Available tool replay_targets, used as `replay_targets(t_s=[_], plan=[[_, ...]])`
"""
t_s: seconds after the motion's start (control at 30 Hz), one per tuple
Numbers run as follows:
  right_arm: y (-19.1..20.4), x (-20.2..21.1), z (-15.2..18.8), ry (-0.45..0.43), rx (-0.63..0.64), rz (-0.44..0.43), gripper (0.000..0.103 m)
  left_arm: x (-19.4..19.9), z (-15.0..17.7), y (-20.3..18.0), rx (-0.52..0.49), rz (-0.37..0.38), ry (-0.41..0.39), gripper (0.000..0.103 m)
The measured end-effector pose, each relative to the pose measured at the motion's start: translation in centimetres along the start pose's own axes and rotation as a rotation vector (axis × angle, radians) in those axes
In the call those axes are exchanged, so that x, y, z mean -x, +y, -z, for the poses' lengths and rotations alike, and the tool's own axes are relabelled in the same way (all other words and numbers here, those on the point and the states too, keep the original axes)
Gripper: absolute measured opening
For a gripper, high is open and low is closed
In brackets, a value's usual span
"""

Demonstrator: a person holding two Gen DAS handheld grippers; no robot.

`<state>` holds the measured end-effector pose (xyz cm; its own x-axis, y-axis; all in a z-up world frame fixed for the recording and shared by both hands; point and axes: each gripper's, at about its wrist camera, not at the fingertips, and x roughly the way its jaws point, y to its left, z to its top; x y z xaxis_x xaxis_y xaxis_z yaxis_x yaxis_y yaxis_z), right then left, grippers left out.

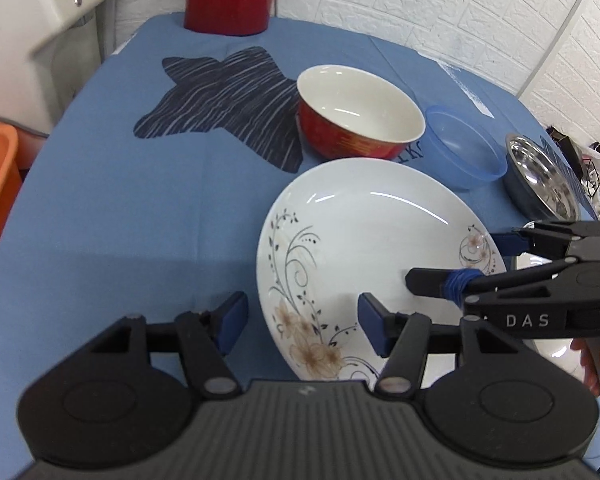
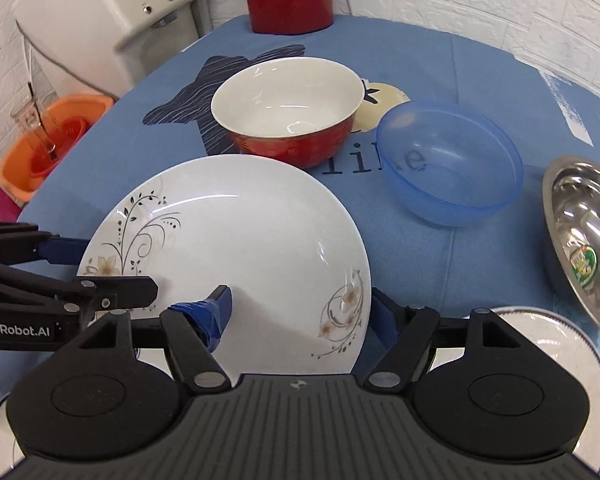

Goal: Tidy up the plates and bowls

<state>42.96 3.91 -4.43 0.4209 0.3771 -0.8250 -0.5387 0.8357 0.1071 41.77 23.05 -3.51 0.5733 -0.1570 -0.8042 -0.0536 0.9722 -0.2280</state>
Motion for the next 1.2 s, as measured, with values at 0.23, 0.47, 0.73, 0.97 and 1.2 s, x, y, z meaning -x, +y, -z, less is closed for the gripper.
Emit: replay_targets(t_s=[0.23,0.47,0.73,0.97,1.2], plan=[[-0.2,-0.3,0.2,-0.051,0.004,-0.013,0.049,0.3,-0.1,1.2,0.101,-0.002,-0.009,0.010],[0.7,0.4,0.4,0.016,-0.126,-0.088,0.051,1.7,0.1,2.1,0.140,-0.022,0.015,0.009],[2.4,2.9,0.3,0.002,-0.181,-0.108,0.054,4.8,0.0,2.0,0.124,-0.059,-0.014,0.009],[4.2,6.7,2.0,-0.031,-0.147,-0.095,0.056,9.0,1.7,1.0,0.107,-0.046,-0.070,0.009],[6.1,8.9,7.3,-0.021,-0.154,-0.095,0.058,12.0,7.6,-0.4,0.071,-0.065,-0.092,0.009]])
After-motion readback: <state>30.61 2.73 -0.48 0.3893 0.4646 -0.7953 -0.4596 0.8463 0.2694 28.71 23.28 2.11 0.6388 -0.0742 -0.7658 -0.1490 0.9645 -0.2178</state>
